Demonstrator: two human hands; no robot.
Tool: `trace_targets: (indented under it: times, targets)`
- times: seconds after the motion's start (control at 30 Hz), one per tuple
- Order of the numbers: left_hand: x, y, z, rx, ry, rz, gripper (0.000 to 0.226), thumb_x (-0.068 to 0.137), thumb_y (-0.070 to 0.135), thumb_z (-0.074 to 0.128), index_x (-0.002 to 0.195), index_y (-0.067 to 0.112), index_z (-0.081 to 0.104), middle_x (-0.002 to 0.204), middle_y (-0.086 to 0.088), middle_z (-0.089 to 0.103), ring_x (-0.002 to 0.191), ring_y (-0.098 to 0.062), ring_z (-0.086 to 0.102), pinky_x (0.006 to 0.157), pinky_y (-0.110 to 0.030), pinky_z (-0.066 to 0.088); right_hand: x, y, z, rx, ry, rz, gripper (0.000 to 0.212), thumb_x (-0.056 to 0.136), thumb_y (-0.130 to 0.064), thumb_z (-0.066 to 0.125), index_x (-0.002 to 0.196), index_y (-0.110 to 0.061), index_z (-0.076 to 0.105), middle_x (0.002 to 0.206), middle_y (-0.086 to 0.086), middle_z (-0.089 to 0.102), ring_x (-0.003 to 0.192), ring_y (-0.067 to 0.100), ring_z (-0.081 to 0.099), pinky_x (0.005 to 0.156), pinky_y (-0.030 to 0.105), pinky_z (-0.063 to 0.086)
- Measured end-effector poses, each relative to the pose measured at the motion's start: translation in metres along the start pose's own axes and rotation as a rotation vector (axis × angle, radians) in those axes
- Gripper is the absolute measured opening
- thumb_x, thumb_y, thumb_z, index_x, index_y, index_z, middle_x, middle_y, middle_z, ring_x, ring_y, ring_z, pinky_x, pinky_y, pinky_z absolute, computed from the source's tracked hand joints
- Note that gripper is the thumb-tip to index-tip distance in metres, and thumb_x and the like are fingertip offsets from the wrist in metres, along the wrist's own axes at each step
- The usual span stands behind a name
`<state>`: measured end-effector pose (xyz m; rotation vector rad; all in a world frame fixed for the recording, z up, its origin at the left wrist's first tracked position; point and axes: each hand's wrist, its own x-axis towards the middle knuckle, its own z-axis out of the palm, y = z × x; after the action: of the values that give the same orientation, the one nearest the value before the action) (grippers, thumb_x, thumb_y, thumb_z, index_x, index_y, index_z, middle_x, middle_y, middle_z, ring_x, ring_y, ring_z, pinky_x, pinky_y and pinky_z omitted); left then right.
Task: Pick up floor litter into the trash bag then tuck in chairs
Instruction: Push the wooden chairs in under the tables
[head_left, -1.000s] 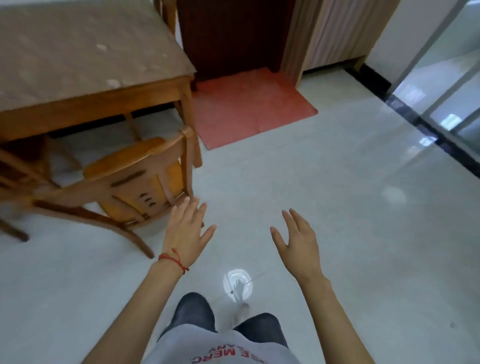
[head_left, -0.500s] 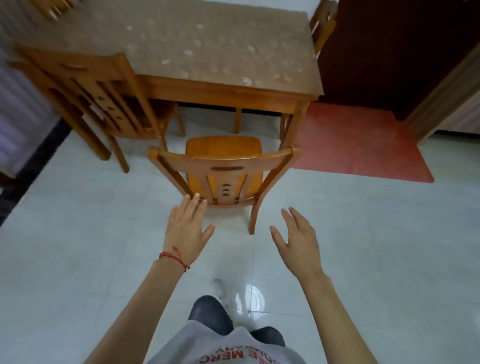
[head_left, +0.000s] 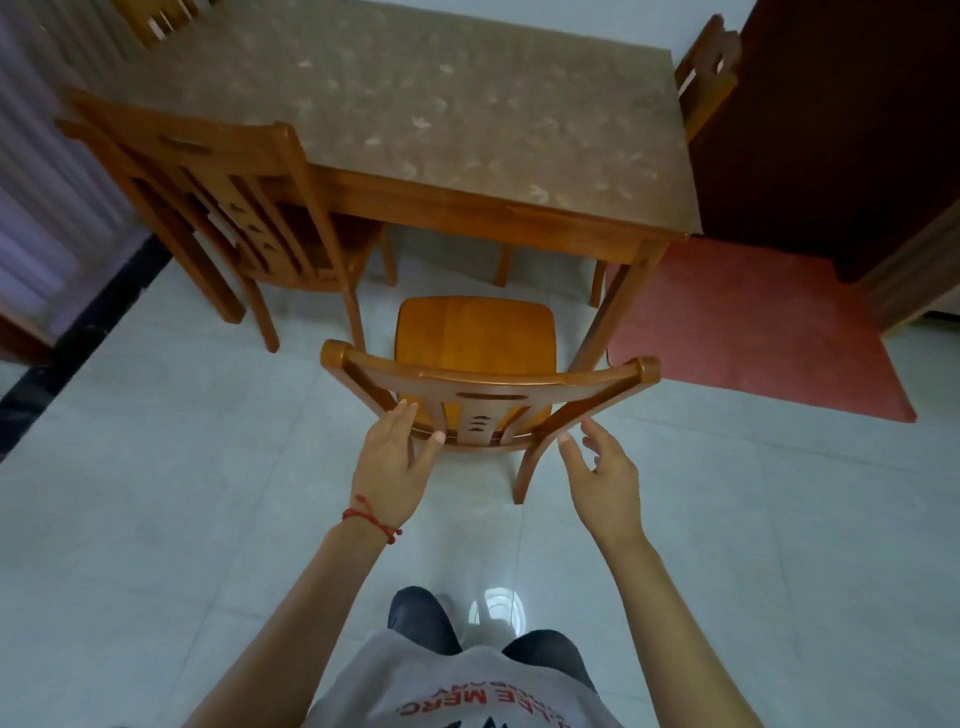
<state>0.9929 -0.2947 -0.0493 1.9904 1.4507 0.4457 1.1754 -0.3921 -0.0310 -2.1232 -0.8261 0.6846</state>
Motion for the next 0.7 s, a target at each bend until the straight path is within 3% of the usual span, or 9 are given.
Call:
trace_targets:
  times: [0.07,0.13,0.23,0.3,0.4,0.53,0.6,0.7]
  targets:
    - [0.007,0.012,0.0,-0.167,0.027,-0.11,0.047,0.094,0.03,0.046,0.132,0.003,0.043,0.131,-0.015,0.052,0.122,-0.027,0.044,0.096,-0.024,0.031,0.009,-0.007,0.002,0.154,0.01,0.059,0.043,0.092,-0.034,0.05,0.13,-0.013,0.049,0.13,0.004,0.055,0.117,0.017,0.05,0.098,0.026,0.035]
    - [0.014,0.022,0.0,-0.319,0.044,-0.214,0.037,0.095,0.028,0.044,0.121,0.004,0.054,0.111,-0.012,0.06,0.103,-0.023,0.05,0.084,-0.021,0.032,0.018,-0.013,0.002,0.265,0.004,0.148,0.041,0.092,-0.034,0.049,0.126,-0.011,0.053,0.124,0.006,0.059,0.117,0.019,0.052,0.098,0.026,0.035]
    - [0.032,0.027,0.0,-0.556,0.076,-0.369,0.03,0.094,0.033,0.045,0.089,0.008,0.061,0.085,-0.01,0.059,0.087,-0.022,0.051,0.08,-0.03,0.04,0.034,-0.016,0.004,0.366,-0.012,0.226,0.022,0.092,-0.036,0.048,0.089,-0.023,0.065,0.1,0.014,0.066,0.105,0.027,0.059,0.098,0.042,0.045]
    - [0.045,0.028,0.003,-0.678,0.115,-0.487,0.029,0.091,0.037,0.049,0.077,0.013,0.059,0.078,-0.006,0.058,0.086,-0.026,0.056,0.086,-0.038,0.047,0.046,-0.019,0.004,0.393,-0.036,0.286,0.024,0.091,-0.039,0.048,0.079,-0.026,0.063,0.093,0.013,0.067,0.1,0.028,0.061,0.096,0.045,0.046]
    - [0.062,0.03,0.006,-0.718,0.154,-0.579,0.028,0.088,0.039,0.054,0.07,0.017,0.057,0.075,-0.005,0.061,0.09,-0.028,0.062,0.09,-0.041,0.049,0.063,-0.022,0.006,0.464,-0.065,0.377,0.024,0.09,-0.041,0.049,0.078,-0.025,0.061,0.092,0.008,0.069,0.094,0.025,0.064,0.094,0.043,0.049]
    - [0.076,0.028,0.011,-0.659,0.2,-0.592,0.032,0.085,0.037,0.058,0.081,0.005,0.063,0.085,-0.014,0.067,0.09,-0.032,0.064,0.09,-0.044,0.05,0.081,-0.029,0.011,0.534,-0.06,0.426,0.023,0.09,-0.035,0.052,0.085,-0.015,0.061,0.093,0.012,0.069,0.089,0.025,0.067,0.085,0.035,0.054]
    - [0.079,0.026,0.013,-0.63,0.237,-0.591,0.035,0.084,0.035,0.061,0.078,0.001,0.064,0.081,-0.017,0.068,0.085,-0.033,0.065,0.087,-0.042,0.051,0.087,-0.031,0.014,0.532,-0.031,0.43,0.023,0.09,-0.032,0.055,0.09,-0.01,0.062,0.092,0.014,0.069,0.083,0.024,0.067,0.079,0.032,0.055]
    - [0.08,0.026,0.014,-0.646,0.274,-0.581,0.031,0.082,0.031,0.064,0.066,0.004,0.063,0.073,-0.015,0.068,0.075,-0.028,0.067,0.078,-0.031,0.052,0.091,-0.027,0.019,0.48,0.019,0.413,0.022,0.089,-0.03,0.057,0.077,-0.012,0.063,0.084,0.013,0.07,0.08,0.024,0.068,0.078,0.034,0.056]
